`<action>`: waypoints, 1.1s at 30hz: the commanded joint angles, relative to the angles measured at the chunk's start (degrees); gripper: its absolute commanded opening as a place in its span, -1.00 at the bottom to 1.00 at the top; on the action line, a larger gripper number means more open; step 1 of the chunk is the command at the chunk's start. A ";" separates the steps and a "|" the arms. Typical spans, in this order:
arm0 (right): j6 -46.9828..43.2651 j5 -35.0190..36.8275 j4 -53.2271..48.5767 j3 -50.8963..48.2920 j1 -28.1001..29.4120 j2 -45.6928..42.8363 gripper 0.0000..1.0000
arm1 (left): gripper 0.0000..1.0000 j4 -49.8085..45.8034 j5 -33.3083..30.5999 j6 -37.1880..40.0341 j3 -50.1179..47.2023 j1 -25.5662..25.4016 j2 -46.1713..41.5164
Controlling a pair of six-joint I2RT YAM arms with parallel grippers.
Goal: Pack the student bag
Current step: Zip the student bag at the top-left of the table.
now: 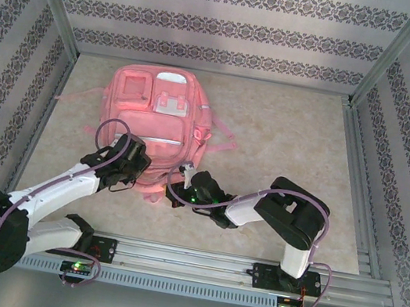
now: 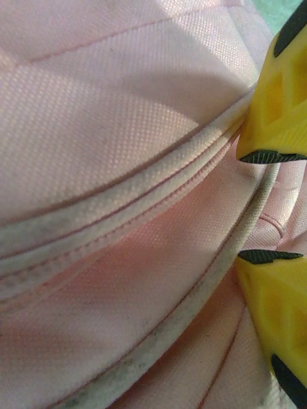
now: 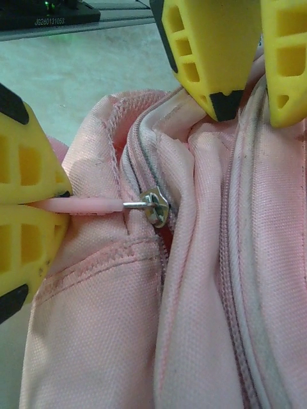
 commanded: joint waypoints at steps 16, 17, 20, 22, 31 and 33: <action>-1.21 5.66 -6.04 0.45 1.09 -0.81 -1.00 | -0.94 4.13 -5.65 -1.68 1.42 3.19 4.38; -1.48 6.45 -7.55 0.43 0.97 -1.40 -1.00 | -0.94 3.34 -6.01 -1.49 1.27 3.39 3.59; -2.08 7.51 -10.84 0.45 0.52 -2.47 -1.00 | -0.94 1.72 -6.35 -0.69 0.95 4.12 1.73; -2.35 7.47 -12.74 0.45 0.17 -3.04 -1.00 | -0.94 0.17 -6.37 -0.33 0.80 4.66 1.02; -2.59 4.20 -20.71 -0.21 -4.50 -6.35 -1.00 | -0.86 -3.39 -5.24 4.61 0.22 6.22 -1.98; -3.16 2.89 -21.90 -0.09 -5.19 -7.02 -1.00 | -0.78 -5.80 -4.58 5.84 1.12 6.31 -2.71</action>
